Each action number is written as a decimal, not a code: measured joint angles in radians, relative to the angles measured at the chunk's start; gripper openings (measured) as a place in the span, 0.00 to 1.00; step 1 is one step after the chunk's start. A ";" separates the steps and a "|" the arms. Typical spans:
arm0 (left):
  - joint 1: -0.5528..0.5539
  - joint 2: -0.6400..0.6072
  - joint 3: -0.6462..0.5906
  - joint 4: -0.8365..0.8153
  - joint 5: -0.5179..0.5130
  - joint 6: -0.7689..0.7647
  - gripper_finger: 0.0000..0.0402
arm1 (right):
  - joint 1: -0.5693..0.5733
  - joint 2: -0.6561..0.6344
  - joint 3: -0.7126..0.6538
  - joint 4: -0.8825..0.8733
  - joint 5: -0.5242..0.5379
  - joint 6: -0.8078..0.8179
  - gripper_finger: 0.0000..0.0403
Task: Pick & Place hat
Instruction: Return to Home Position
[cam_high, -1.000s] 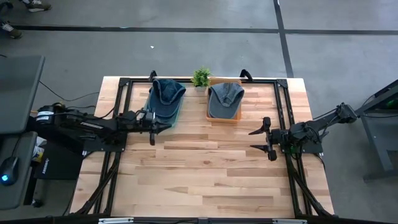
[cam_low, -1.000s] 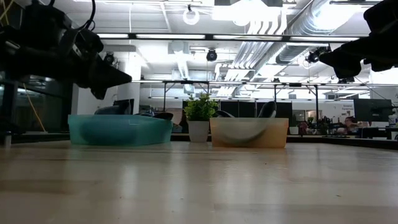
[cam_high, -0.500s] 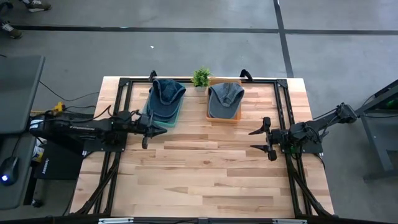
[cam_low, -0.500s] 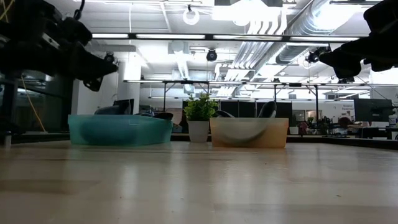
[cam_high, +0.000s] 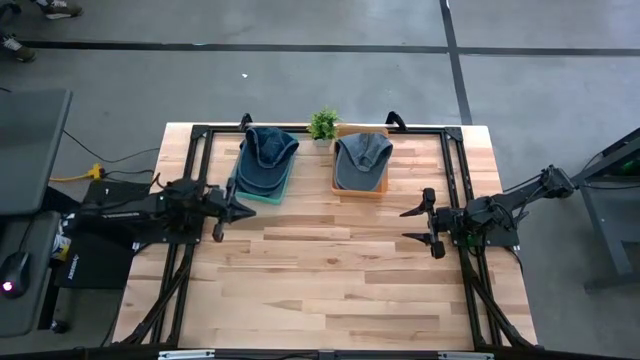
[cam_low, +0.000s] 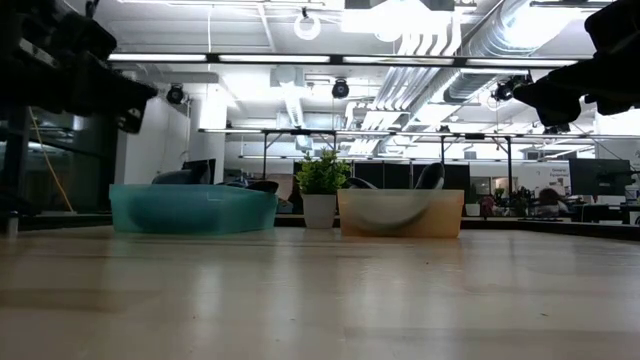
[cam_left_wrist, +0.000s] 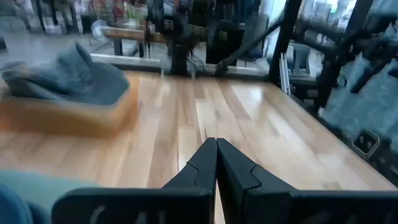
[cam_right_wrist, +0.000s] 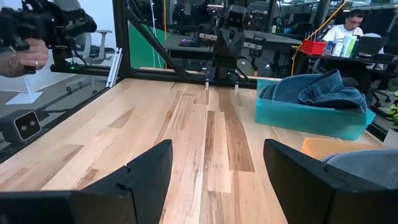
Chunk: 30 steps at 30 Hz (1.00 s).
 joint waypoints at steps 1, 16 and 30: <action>0.000 -0.024 0.002 0.001 -0.003 -0.001 0.00 | 0.000 0.000 0.000 0.000 0.000 0.000 0.61; 0.000 -0.133 0.012 -0.046 -0.146 0.046 0.00 | 0.000 0.000 0.000 0.000 0.000 0.000 0.61; 0.000 -0.130 0.012 -0.051 -0.236 0.052 0.00 | 0.000 0.000 0.000 0.000 0.000 0.000 0.61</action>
